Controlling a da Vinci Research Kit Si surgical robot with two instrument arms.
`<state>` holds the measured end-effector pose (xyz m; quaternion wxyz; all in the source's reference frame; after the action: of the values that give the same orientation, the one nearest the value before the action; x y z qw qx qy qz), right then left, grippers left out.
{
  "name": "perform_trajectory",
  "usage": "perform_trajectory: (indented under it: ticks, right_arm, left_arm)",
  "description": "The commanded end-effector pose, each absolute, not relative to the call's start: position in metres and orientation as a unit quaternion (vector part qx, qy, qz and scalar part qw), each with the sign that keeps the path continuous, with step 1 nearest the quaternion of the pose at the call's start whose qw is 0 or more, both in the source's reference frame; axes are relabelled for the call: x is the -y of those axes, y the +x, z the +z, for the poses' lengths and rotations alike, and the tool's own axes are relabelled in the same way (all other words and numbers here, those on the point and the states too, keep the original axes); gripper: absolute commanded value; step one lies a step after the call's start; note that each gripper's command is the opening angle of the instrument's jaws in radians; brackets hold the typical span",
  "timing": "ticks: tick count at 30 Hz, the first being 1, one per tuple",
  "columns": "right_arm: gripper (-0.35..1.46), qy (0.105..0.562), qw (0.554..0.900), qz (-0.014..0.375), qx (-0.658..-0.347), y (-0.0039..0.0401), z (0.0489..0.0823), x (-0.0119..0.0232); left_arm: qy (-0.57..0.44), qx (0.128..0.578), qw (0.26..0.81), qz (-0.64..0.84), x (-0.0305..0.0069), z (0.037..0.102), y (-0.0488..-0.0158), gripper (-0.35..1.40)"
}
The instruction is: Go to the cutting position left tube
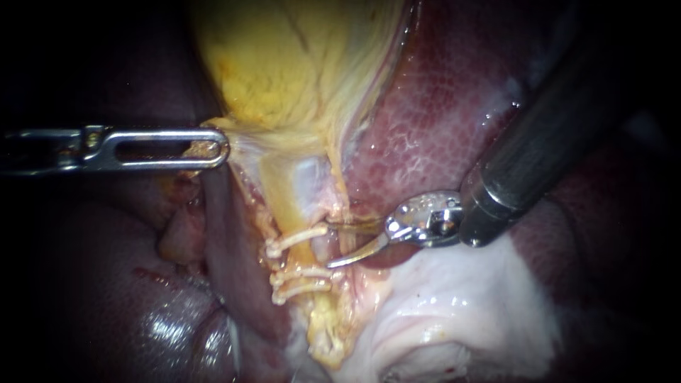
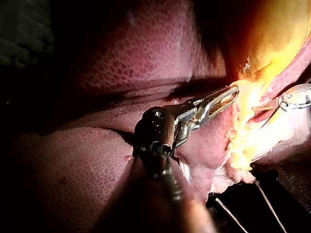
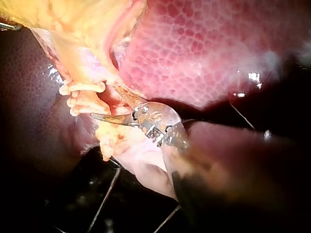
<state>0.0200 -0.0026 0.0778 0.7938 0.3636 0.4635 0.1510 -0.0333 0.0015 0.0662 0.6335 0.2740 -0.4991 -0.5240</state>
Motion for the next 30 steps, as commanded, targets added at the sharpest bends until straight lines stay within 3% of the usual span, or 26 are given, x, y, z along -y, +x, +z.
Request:
perform_trajectory:
  ticks: [1, 16, 30]
  right_arm:
    - [1.13, 0.363, 0.793, 0.152, -0.464, 0.0202, 0.0779, 0.0027]
    - [1.21, 0.381, 0.784, 0.155, -0.466, 0.0232, 0.0798, 0.0051]
    - [1.18, 0.457, 0.717, 0.149, -0.505, 0.0243, 0.0767, 0.0065]
  left_arm:
    - [0.274, 0.499, 0.633, -0.524, -0.0015, 0.0662, -0.0333, -0.35]
    - [0.274, 0.499, 0.633, -0.524, -0.0015, 0.0662, -0.0334, -0.35]
    - [0.274, 0.499, 0.633, -0.524, -0.0015, 0.0662, -0.0333, -0.35]
